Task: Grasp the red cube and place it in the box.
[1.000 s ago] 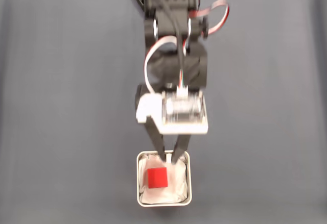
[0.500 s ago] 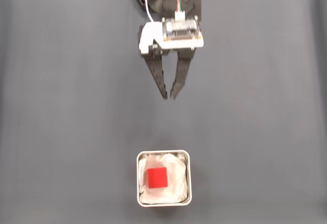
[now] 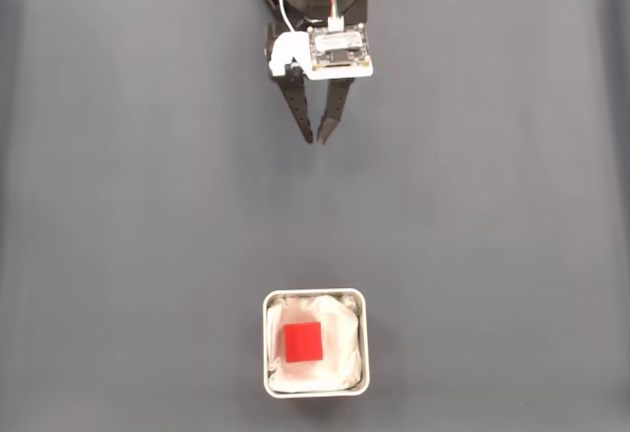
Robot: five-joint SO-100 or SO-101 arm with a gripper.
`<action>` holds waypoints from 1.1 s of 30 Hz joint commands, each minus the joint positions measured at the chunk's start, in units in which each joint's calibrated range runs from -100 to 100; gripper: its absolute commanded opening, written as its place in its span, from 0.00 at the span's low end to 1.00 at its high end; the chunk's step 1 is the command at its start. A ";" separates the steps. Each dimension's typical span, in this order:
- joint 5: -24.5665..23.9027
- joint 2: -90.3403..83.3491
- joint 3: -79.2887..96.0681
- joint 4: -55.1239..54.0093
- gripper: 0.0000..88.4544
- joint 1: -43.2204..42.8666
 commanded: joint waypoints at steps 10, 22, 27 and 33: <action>-2.20 -8.16 7.14 17.57 0.00 0.69; -3.52 -8.25 7.32 24.95 0.00 0.55; -3.32 -8.34 7.32 25.85 0.00 0.69; -3.17 -8.34 7.32 25.85 0.00 0.69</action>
